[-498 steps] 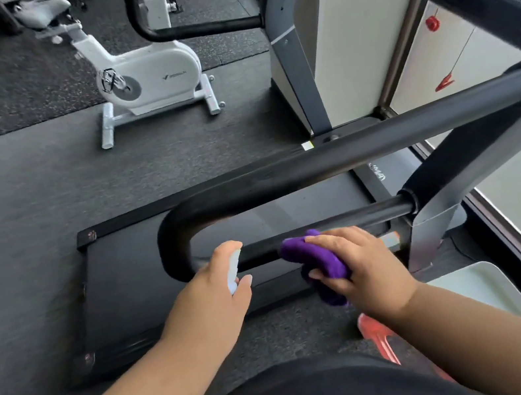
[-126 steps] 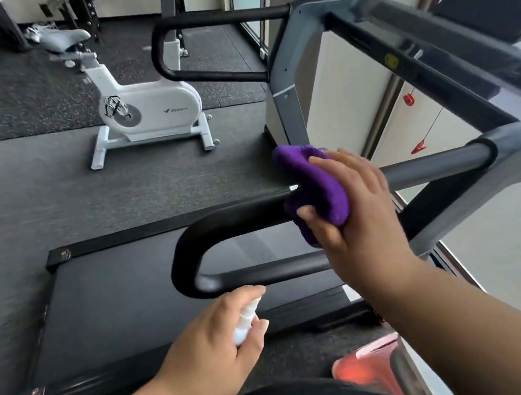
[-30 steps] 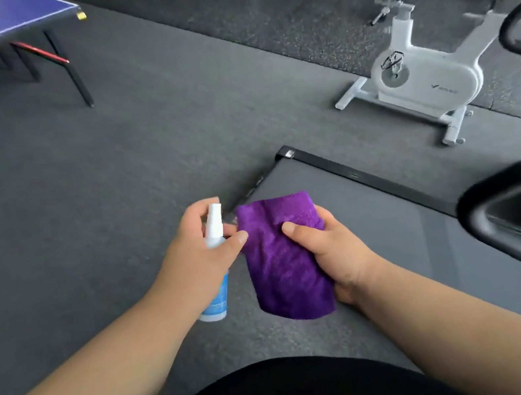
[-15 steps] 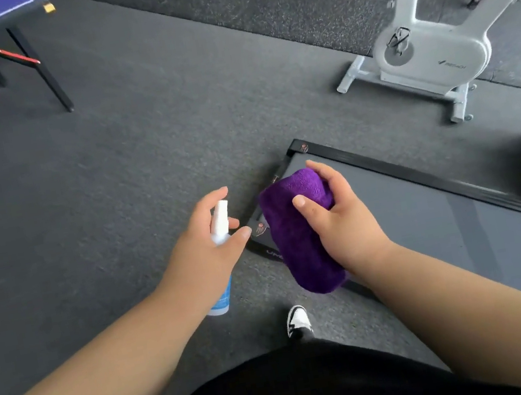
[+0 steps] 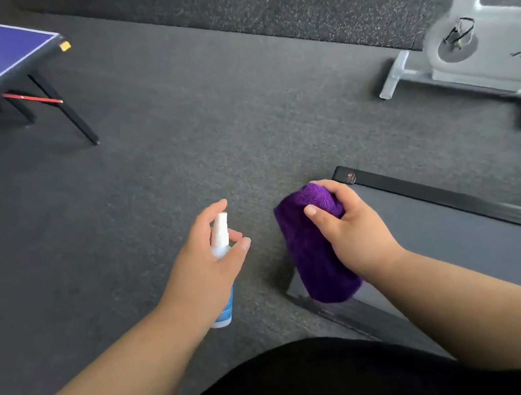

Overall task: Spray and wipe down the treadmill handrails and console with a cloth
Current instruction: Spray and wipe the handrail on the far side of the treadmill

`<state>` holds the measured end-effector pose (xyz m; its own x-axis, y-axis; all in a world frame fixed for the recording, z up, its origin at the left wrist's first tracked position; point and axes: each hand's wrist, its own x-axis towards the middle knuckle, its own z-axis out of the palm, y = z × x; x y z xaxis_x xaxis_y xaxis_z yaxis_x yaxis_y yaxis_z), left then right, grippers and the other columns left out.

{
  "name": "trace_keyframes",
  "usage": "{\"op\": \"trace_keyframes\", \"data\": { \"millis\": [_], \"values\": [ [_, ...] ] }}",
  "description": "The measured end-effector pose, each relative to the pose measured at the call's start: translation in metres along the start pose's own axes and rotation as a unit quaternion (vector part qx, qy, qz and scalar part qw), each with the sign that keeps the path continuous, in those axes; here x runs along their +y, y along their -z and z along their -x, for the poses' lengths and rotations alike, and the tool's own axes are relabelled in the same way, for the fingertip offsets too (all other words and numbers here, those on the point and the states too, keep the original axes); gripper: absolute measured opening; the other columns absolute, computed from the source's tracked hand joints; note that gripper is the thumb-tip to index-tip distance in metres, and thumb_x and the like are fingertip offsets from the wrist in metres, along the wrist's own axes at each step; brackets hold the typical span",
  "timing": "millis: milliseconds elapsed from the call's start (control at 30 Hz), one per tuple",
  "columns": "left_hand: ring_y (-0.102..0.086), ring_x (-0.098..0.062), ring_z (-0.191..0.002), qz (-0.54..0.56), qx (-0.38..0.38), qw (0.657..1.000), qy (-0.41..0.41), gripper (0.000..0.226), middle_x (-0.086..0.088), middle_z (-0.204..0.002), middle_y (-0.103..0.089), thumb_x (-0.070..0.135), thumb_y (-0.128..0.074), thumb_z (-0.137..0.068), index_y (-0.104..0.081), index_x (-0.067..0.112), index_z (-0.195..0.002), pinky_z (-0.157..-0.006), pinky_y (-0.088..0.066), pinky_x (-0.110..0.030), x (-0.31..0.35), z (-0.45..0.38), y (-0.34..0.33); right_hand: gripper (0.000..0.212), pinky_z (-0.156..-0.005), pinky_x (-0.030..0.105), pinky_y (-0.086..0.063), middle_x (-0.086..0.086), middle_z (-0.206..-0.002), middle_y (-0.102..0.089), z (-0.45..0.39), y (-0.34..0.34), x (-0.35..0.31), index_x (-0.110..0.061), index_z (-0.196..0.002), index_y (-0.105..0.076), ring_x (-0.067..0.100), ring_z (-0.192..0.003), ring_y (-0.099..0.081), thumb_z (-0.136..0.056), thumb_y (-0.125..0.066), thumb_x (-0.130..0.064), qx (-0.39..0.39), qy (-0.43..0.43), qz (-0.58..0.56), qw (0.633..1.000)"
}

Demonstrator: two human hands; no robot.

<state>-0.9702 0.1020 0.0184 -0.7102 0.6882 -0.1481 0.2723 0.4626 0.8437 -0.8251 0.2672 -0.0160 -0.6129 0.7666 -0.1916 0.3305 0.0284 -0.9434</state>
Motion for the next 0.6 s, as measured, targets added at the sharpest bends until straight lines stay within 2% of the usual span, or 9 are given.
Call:
{"op": "trace_keyframes", "data": {
  "millis": [167,300,500,600],
  "values": [
    [-0.059,-0.003,-0.082,0.002,0.023,1.000,-0.017,0.059,0.022,-0.097,-0.062,0.027,-0.066,-0.088,-0.034,0.071,-0.110,-0.075,-0.046,-0.024,0.016,-0.099,0.013,0.033,-0.083,0.013,-0.044,-0.032,-0.104,-0.064,-0.092,-0.017,-0.033,-0.051,-0.121,-0.055,-0.012,-0.098,-0.058,-0.091,-0.067,-0.044,0.001,0.003,0.030,1.000],
    [-0.058,-0.001,-0.085,0.018,0.013,0.999,-0.031,0.050,0.025,-0.096,-0.059,0.027,-0.068,-0.087,-0.040,0.065,-0.105,-0.072,-0.043,-0.021,0.015,-0.174,0.022,0.035,-0.085,0.014,-0.045,-0.033,-0.105,-0.062,-0.153,-0.031,-0.046,-0.053,-0.121,-0.054,-0.014,-0.098,-0.057,-0.090,-0.068,-0.046,0.021,-0.008,0.040,0.999],
    [-0.058,0.000,-0.080,0.022,-0.062,0.994,-0.085,0.052,0.021,-0.090,-0.062,0.025,-0.070,-0.086,-0.037,0.062,-0.102,-0.068,-0.040,-0.017,0.011,-0.309,0.036,0.037,-0.089,0.017,-0.043,-0.036,-0.103,-0.058,-0.241,-0.058,-0.062,-0.052,-0.123,-0.052,-0.015,-0.099,-0.054,-0.091,-0.068,-0.043,0.106,-0.038,0.058,0.992],
    [-0.058,0.000,-0.075,0.015,-0.127,0.985,-0.113,0.048,0.021,-0.087,-0.062,0.025,-0.070,-0.086,-0.038,0.056,-0.105,-0.066,-0.041,-0.022,0.013,-0.382,0.048,0.038,-0.085,0.018,-0.042,-0.035,-0.102,-0.057,-0.284,-0.080,-0.079,-0.052,-0.125,-0.051,-0.012,-0.098,-0.055,-0.091,-0.067,-0.044,0.166,-0.064,0.060,0.982]
  ]
}}
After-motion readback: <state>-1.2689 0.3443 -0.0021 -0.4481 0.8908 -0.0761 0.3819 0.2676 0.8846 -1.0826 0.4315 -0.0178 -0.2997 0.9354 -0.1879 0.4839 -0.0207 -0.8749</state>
